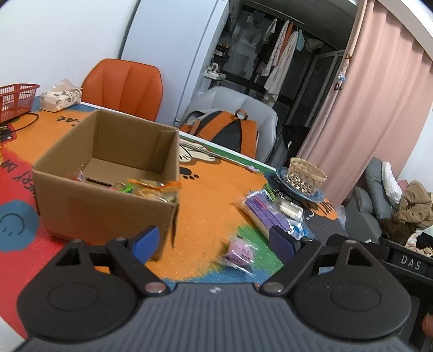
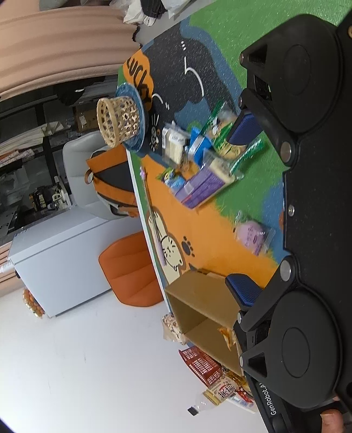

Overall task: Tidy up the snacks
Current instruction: 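Grasp the pink packet with the left tool while the right tool grasps the green cracker packet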

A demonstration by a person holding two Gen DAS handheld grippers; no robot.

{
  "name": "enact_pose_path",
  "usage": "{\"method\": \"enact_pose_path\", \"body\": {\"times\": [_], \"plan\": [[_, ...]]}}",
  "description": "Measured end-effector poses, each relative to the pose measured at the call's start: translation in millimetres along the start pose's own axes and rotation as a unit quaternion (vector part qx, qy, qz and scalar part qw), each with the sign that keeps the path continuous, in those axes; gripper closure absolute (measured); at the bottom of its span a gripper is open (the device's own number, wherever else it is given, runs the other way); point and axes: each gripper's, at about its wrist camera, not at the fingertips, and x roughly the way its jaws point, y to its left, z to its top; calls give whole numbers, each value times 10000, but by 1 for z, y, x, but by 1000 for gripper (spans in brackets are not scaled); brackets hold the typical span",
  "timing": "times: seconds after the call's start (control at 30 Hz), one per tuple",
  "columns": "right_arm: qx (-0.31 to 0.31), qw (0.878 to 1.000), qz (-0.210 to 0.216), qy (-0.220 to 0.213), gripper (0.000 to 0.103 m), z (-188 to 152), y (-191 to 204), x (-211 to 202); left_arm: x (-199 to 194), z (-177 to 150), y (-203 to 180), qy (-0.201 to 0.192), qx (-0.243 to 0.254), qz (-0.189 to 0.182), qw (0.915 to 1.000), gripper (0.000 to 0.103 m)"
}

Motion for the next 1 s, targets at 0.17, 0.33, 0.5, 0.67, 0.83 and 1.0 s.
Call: {"method": "enact_pose_path", "body": {"times": [0.17, 0.33, 0.5, 0.67, 0.83, 1.0], "plan": [[72, 9999, -102, 25, 0, -2, -14, -1, 9, -5, -7, 97, 44, -94, 9999, 16], [141, 9997, -213, 5, 0, -3, -27, 0, 20, -11, -17, 213, 98, -186, 9996, 16], [116, 9996, -247, 45, 2, -5, -36, 3, 32, -17, -23, 314, 171, -237, 9991, 16], [179, 9995, -204, 149, 11, -10, -44, 12, 46, -23, -26, 440, 206, -205, 9986, 16], [333, 9990, -200, 206, 19, -9, -53, 20, 58, -25, -28, 475, 279, -213, 9983, 19], [379, 9988, -189, 226, 19, -6, -57, 29, 73, -25, -32, 499, 292, -179, 9982, 27]]}}
